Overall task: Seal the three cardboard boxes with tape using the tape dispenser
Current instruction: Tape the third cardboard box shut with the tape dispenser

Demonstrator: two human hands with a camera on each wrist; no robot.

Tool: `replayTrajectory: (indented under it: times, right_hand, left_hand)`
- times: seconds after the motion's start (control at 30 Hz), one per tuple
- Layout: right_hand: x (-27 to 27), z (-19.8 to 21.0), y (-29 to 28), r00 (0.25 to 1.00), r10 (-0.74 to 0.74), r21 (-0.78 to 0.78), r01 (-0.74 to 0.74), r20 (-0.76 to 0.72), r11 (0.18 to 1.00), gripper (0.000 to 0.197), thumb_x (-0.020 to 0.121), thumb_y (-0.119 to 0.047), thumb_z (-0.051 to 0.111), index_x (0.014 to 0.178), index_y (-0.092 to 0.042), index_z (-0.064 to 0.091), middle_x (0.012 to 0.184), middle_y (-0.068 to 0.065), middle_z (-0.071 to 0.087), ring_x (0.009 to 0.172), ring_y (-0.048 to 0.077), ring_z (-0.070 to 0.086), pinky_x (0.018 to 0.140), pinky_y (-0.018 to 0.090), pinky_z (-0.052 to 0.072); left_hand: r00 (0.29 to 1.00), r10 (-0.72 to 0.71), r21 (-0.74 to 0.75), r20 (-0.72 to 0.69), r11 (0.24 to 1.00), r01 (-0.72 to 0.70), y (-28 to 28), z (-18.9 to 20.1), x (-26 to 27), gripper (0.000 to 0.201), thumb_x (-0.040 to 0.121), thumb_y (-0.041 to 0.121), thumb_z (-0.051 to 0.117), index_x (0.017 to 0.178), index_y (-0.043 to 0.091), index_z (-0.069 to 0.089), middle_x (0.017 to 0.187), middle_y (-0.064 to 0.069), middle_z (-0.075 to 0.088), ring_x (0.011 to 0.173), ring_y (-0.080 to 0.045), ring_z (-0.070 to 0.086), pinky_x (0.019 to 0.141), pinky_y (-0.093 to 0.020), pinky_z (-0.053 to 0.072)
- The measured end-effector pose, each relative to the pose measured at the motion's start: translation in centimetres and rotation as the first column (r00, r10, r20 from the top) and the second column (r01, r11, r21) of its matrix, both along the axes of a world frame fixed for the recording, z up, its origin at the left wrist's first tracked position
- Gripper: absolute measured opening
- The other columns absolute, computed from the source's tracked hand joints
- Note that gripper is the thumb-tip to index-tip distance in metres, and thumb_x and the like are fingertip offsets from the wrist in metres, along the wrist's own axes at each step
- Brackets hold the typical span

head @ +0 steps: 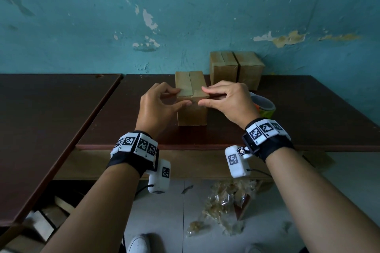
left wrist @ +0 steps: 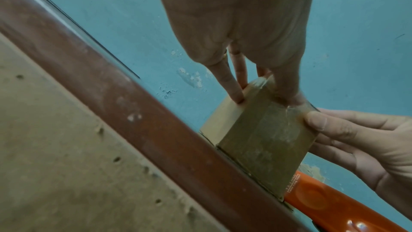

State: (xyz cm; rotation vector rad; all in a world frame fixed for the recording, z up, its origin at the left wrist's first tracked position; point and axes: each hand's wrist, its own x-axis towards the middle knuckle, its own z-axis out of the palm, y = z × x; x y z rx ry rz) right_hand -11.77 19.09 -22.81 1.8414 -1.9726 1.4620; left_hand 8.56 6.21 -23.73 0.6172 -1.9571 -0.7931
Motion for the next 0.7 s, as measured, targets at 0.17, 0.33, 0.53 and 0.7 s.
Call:
replayTrajectory:
  times: [0.17,0.33,0.53,0.7]
  right_hand:
    - [0.0,0.5,0.2,0.995,-0.001,0.051,-0.005,0.103,0.999,0.045,0.080,-0.038,0.089,0.118,-0.016,0.081,0.113,-0.006,0.077,0.106,0.005,0.072,0.097,0.034,0.060]
    - [0.2,0.7,0.3,0.991,0.002,0.062,-0.010,0.132,0.998,0.045,0.078,-0.036,0.090,0.117,-0.017,0.081,0.113,-0.007,0.076,0.106,0.005,0.071,0.099,0.028,0.057]
    - [-0.3,1.0,0.6,0.991,0.012,0.144,-0.032,0.134,0.989,0.048,0.077,-0.036,0.091,0.122,-0.022,0.079,0.119,-0.011,0.074,0.113,0.003,0.068,0.106,0.031,0.054]
    - [-0.2,0.9,0.8,0.980,0.018,0.145,-0.047,0.198,0.988,0.043,0.080,-0.035,0.091,0.120,-0.025,0.080,0.116,-0.010,0.073,0.112,0.005,0.068,0.106,0.034,0.054]
  left_hand:
    - [0.998,0.060,0.035,0.014,0.998,-0.061,0.7,0.3,-0.7,0.050,0.069,0.054,0.095,0.092,0.019,0.068,0.106,0.007,0.071,0.096,0.004,0.068,0.077,-0.009,0.053]
    - [0.994,0.089,0.012,0.057,0.996,-0.090,0.9,0.2,-1.0,0.047,0.070,0.050,0.095,0.092,0.022,0.064,0.105,0.013,0.065,0.093,0.015,0.062,0.074,-0.007,0.048]
    - [0.999,-0.018,0.019,0.037,1.000,0.017,0.2,-0.2,-0.1,0.039,0.075,0.035,0.095,0.092,0.019,0.065,0.111,0.008,0.068,0.105,0.003,0.066,0.087,-0.014,0.055]
    - [0.987,-0.160,0.260,-0.005,0.953,0.156,-0.7,0.2,0.8,0.023,0.084,0.021,0.090,0.099,0.023,0.073,0.120,0.003,0.075,0.112,-0.009,0.073,0.095,-0.041,0.063]
